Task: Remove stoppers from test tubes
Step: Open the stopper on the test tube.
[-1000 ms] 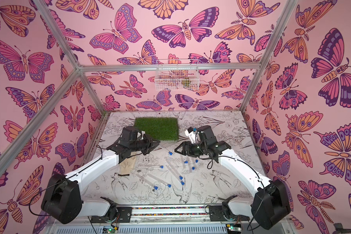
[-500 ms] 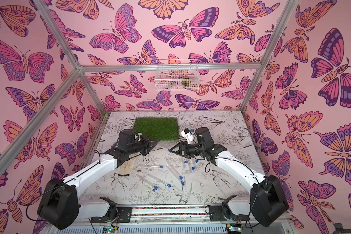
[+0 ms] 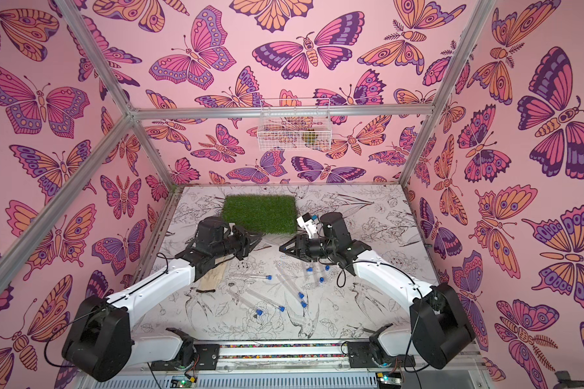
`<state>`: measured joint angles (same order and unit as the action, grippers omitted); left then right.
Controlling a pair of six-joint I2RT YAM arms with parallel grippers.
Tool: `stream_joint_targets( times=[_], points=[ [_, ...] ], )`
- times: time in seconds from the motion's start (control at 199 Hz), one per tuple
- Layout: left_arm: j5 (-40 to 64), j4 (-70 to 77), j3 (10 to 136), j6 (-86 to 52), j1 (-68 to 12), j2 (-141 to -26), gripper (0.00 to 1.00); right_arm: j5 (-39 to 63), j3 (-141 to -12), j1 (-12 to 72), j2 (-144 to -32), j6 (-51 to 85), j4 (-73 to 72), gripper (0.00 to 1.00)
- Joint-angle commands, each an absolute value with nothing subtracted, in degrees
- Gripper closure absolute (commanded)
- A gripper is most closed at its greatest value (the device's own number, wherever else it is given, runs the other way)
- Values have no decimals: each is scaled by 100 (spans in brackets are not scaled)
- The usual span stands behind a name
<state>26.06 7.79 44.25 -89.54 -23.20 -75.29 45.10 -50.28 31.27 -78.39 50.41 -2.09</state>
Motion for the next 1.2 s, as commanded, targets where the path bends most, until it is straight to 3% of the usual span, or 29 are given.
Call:
stream_joint_targets(
  times=[0.0, 0.341, 0.497, 0.708, 1.195],
  points=[
    [2655, 1045, 4324, -9064, -2280, -7444, 86, 4606, -5019, 3172, -7928, 5140, -448, 56],
    [2723, 1134, 4329, -9129, -2283, -7510, 86, 4572, -5001, 3181, -7980, 5160, -527, 63],
    [2734, 1203, 4316, -9181, -2263, -7528, 86, 4494, -5011, 3175, -8042, 5106, -440, 51],
    [2758, 1213, 4301, -9179, -2243, -7530, 86, 4349, -5150, 3173, -8112, 4945, -59, 50],
    [2848, 1290, 4269, -9202, -2241, -7592, 86, 4351, -5304, 3172, -8248, 5219, -620, 57]
  ],
)
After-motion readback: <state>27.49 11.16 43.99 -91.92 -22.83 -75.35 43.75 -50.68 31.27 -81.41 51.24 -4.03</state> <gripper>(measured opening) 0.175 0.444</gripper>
